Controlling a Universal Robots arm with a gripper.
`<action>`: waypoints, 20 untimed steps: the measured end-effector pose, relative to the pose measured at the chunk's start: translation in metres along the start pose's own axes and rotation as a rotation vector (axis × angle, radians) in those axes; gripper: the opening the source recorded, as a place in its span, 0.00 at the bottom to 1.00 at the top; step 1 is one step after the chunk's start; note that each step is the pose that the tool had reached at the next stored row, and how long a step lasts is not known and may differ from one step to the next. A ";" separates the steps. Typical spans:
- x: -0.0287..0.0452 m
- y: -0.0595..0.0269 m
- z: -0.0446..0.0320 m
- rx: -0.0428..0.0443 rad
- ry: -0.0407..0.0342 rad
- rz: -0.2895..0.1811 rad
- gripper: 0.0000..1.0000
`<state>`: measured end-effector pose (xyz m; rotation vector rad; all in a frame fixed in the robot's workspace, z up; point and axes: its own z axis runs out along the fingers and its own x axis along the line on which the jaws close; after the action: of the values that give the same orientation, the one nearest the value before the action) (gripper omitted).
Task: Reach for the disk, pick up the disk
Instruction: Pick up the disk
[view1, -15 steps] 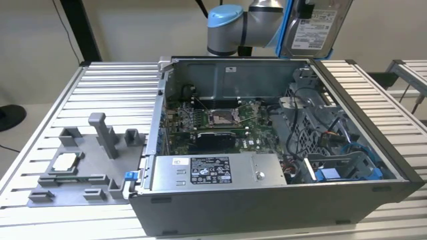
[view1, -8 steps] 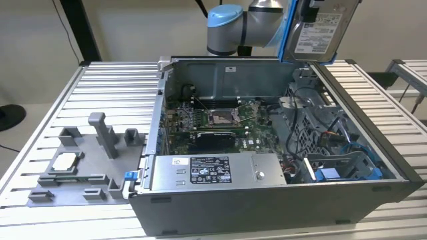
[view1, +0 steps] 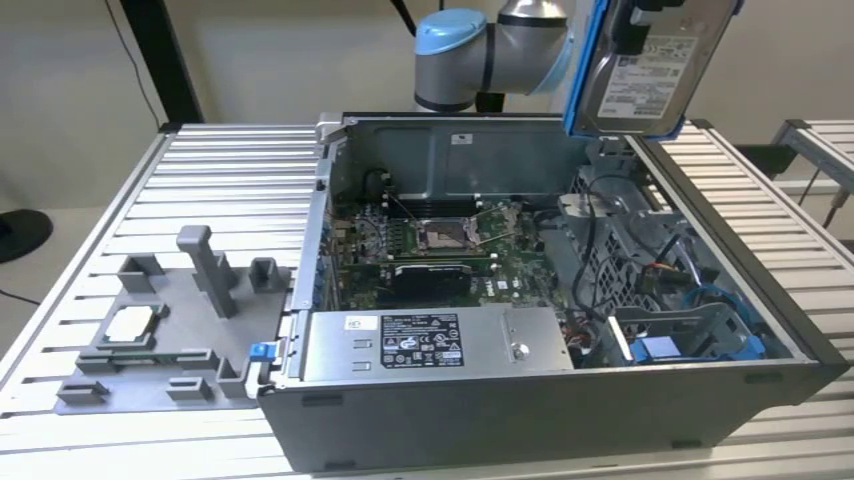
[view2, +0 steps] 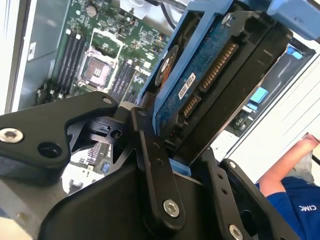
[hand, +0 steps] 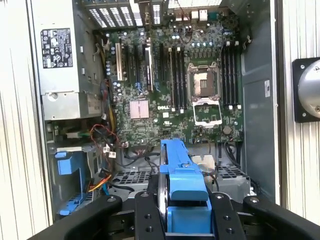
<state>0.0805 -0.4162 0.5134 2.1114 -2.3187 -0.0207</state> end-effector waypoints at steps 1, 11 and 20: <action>0.0027 -0.0003 0.0000 0.0000 -0.0001 0.000 0.00; 0.0291 -0.0027 0.0001 0.0000 0.0000 0.000 0.00; 0.0541 -0.0051 0.0003 0.0000 -0.0001 0.000 0.00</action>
<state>0.0805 -0.4706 0.5128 2.1115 -2.3187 -0.0208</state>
